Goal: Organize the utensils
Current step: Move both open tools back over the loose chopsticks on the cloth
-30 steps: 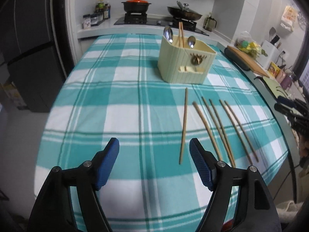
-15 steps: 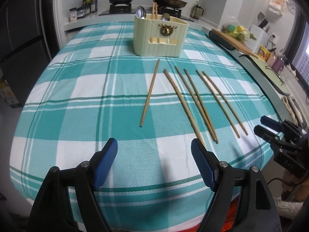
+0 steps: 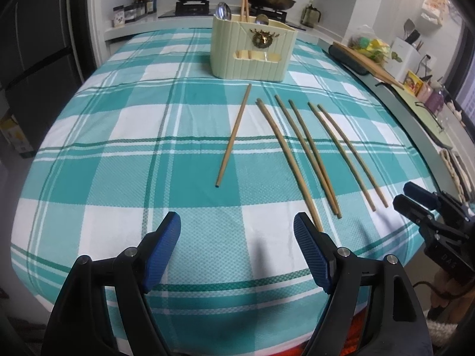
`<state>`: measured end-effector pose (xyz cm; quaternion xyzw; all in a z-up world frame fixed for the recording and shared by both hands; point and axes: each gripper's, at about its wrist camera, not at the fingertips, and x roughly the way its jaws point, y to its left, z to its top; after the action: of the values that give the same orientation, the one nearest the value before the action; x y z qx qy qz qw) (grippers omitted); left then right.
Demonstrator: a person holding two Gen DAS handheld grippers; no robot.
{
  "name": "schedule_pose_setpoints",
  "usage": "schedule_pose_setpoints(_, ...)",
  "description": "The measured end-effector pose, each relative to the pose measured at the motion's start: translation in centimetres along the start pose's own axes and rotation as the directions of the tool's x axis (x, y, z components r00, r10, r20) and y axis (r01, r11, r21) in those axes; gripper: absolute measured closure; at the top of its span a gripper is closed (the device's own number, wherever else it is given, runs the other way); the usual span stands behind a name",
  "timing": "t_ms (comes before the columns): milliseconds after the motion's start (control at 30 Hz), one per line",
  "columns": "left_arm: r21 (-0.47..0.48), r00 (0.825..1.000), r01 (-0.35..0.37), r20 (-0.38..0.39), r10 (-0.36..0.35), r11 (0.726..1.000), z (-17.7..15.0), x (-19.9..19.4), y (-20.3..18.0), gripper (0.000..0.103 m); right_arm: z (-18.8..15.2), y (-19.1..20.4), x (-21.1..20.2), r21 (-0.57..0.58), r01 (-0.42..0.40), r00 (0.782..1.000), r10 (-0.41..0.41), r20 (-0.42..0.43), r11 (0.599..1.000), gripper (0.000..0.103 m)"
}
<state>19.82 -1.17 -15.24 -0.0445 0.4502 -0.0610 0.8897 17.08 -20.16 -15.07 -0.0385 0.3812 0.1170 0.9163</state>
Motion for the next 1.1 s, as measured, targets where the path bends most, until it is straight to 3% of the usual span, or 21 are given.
schedule_pose_setpoints(333, 0.025, 0.999, -0.040, -0.017, 0.041, 0.999, 0.0, 0.5, -0.1, 0.021, 0.2, -1.1, 0.3, 0.051, 0.006, 1.000, -0.006, 0.002, 0.999, 0.060)
schedule_pose_setpoints(567, 0.042, 0.997, -0.079, 0.024, 0.078, 0.996, 1.3, 0.0, 0.3, 0.019, 0.8, -2.0, 0.4, 0.066, 0.022, 1.000, -0.023, 0.008, 0.998, 0.060)
schedule_pose_setpoints(867, 0.083, 0.996, -0.085, 0.045, 0.081, 0.993, 2.6, 0.3, 0.3, 0.019, 1.2, -3.1, 0.0, 0.006, 0.126, 0.992, -0.126, 0.022, 0.992, 0.060)
schedule_pose_setpoints(1000, 0.055, 0.999, -0.011, 0.044, 0.009, 0.998, 3.7, 0.6, 1.6, 0.019, 1.4, -3.9, -0.1, -0.005, 0.172, 0.985, -0.172, 0.020, 0.985, 0.060)
schedule_pose_setpoints(1100, 0.073, 0.999, -0.035, 0.032, 0.033, 0.997, 4.7, 2.1, 2.2, 0.019, 1.2, -4.2, 0.3, -0.012, 0.174, 0.985, -0.173, 0.010, 0.985, 0.060)
